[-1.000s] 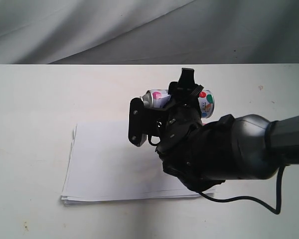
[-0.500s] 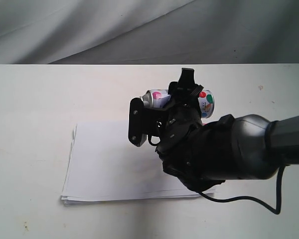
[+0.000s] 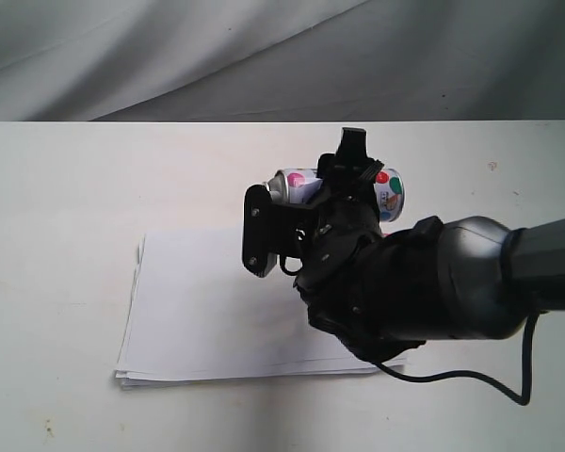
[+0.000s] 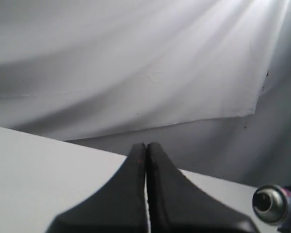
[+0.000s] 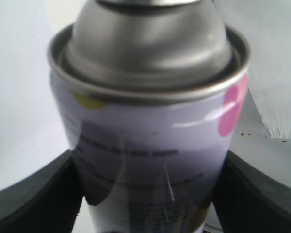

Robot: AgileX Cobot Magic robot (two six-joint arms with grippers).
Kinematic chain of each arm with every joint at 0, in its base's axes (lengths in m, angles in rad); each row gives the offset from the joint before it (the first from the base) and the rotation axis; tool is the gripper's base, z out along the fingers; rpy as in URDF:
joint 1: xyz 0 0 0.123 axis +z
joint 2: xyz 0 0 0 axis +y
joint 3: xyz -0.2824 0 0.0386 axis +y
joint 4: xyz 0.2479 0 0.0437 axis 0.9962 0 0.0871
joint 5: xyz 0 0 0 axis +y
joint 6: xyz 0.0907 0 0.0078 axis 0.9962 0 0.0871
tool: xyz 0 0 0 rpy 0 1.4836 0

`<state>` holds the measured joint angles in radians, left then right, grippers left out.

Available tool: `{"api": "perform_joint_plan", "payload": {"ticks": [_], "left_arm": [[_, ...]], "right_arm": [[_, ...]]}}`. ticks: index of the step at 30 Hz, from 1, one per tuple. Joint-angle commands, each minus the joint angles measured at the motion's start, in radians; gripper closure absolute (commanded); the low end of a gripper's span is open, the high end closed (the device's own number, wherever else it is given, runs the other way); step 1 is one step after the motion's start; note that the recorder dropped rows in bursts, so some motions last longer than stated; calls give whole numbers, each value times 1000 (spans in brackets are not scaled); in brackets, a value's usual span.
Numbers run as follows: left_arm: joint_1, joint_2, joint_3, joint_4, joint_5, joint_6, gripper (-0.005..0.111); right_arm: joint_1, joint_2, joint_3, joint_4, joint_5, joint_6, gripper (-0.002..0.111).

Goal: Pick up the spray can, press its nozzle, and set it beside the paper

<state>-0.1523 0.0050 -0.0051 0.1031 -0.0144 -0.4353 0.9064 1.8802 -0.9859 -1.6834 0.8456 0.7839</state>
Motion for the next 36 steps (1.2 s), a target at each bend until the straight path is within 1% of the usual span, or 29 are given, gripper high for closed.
{"api": "perform_joint_plan", "payload": {"ticks": [1,4,7,9,14,16,18,20,24,26,27,31,33,36], "left_arm": [[2,6,-57,-27,-64,-37,107],[2,85,-173,-4,-43,-35,107],[1,229,-313,46,1,-35,107],[1,363,-404,48,36,-35,107],[-2,733,-604,48,41,5,107],[-25,842,-673,64,41,37,107],[-73,969,-744,71,41,83,107],[-137,1076,-802,71,46,145,107],[-228,1235,-865,71,48,249,107],[-249,1294,-874,71,30,264,107],[-248,1323,-870,71,8,264,107],[-222,1418,-870,71,14,264,107],[-220,1453,-863,71,14,288,107],[-220,1501,-839,92,-27,288,107]], "right_arm": [[3,-11,-5,-45,38,6,108],[3,-11,-5,-50,38,6,108],[3,-11,-5,-61,38,6,108],[3,-11,-5,-61,38,6,108],[3,-11,-5,-61,38,6,108],[3,-11,-5,-61,38,6,108],[3,-11,-5,-61,38,6,108],[3,-11,-5,-60,38,6,108],[3,-11,-5,-58,38,6,108],[3,-11,-5,-51,38,6,108],[3,-11,-5,-51,38,6,108],[3,-11,-5,-41,38,6,108],[3,-11,-5,-43,38,6,108],[3,-11,-5,-43,38,6,108]]}}
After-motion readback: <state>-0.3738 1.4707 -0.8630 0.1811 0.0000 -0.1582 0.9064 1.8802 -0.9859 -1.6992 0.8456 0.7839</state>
